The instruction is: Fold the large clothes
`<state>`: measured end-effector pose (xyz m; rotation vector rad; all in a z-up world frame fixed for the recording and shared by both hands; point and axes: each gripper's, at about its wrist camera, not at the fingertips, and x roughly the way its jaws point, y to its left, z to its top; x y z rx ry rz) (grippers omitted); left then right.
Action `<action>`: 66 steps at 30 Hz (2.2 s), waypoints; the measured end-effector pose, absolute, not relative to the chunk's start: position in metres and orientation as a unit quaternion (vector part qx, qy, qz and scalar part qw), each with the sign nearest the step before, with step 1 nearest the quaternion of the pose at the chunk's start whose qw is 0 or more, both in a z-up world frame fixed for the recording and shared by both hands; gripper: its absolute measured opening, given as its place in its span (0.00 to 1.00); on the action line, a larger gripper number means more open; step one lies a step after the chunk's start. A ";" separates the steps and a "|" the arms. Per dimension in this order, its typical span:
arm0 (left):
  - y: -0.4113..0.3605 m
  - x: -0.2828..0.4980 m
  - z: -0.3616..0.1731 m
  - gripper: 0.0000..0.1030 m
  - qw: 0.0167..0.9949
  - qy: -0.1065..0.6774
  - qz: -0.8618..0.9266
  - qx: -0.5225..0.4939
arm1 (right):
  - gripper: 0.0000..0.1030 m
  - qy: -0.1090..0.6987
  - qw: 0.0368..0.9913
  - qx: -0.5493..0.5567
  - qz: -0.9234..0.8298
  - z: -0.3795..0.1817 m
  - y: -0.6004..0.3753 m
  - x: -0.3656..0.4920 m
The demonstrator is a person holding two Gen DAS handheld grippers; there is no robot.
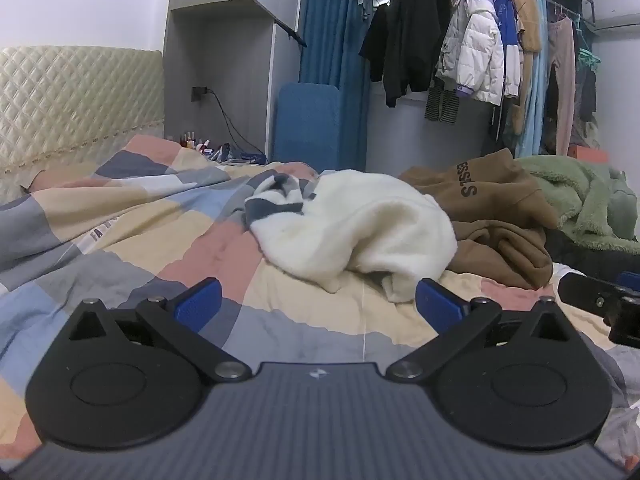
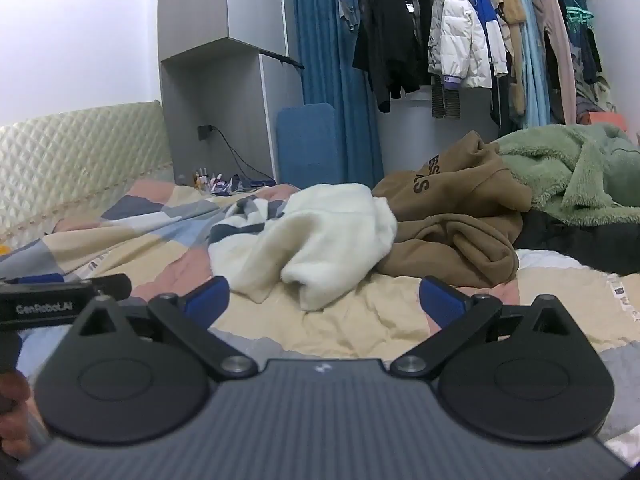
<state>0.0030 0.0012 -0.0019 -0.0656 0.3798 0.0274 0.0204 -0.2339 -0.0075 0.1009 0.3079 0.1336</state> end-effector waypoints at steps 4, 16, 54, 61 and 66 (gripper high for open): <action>0.000 0.001 -0.001 1.00 0.982 0.189 0.011 -0.029 | 1.00 0.155 0.984 0.051 0.067 -0.007 -0.233 0.020; 0.000 0.002 -0.001 1.00 0.982 0.189 0.009 -0.026 | 1.00 0.158 0.984 0.049 0.068 -0.008 -0.231 0.021; -0.010 0.005 -0.014 1.00 0.980 0.198 -0.007 -0.014 | 1.00 0.169 0.982 0.055 0.067 -0.017 -0.240 0.021; -0.010 0.005 -0.014 1.00 0.980 0.199 -0.007 -0.014 | 1.00 0.171 0.981 0.057 0.070 -0.018 -0.240 0.021; -0.009 0.007 -0.017 1.00 0.980 0.200 -0.009 -0.013 | 1.00 0.169 0.982 0.056 0.070 -0.019 -0.240 0.020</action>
